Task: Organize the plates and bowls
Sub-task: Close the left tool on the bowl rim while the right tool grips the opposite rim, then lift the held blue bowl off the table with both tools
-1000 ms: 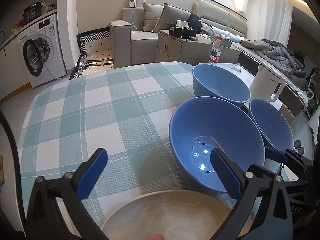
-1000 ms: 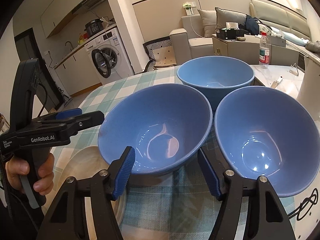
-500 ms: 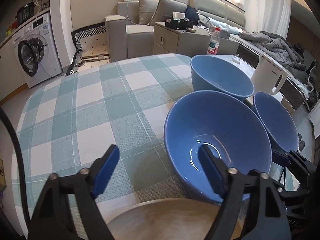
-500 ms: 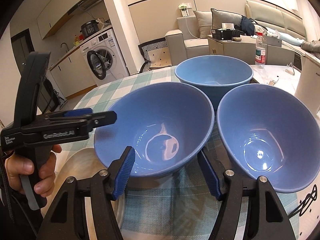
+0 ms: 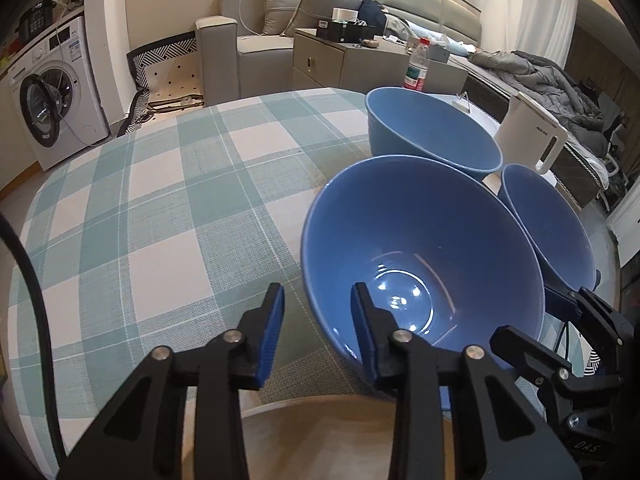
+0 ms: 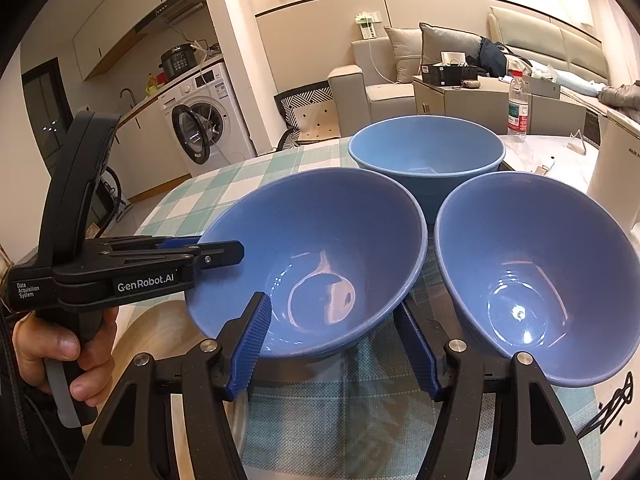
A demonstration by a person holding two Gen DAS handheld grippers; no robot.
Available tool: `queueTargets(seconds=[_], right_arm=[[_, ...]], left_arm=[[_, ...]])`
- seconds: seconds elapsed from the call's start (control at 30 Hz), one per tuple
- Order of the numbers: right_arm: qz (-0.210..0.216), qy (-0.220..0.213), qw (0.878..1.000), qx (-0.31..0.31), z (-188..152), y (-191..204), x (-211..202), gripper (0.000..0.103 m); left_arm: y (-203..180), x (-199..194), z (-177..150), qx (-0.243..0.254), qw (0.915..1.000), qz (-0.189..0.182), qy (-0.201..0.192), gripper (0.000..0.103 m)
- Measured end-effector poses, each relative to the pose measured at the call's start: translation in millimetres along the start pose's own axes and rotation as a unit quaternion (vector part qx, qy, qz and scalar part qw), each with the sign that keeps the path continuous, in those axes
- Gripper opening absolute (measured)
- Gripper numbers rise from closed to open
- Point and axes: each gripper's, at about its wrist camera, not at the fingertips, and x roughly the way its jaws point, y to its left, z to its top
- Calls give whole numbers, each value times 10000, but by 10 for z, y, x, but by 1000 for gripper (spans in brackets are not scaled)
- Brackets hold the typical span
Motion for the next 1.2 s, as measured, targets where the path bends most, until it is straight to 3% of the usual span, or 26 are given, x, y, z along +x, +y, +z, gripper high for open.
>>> queueTargets(seconds=[0.13,0.67,1.2], right_arm=[[-10,-12,10000,-50,4,5,2,66],[-86,-66,9996,-250,7,70,-13,66],[-21,-304,9986,-441,61,120,-178,66]], left_arm=[[-79,-17,-15,177,9998,-17,-18,22],[-95,-49,-65,249,9997,76,-42,22],[-96,-303,-102,164,9993,114,-309,23]])
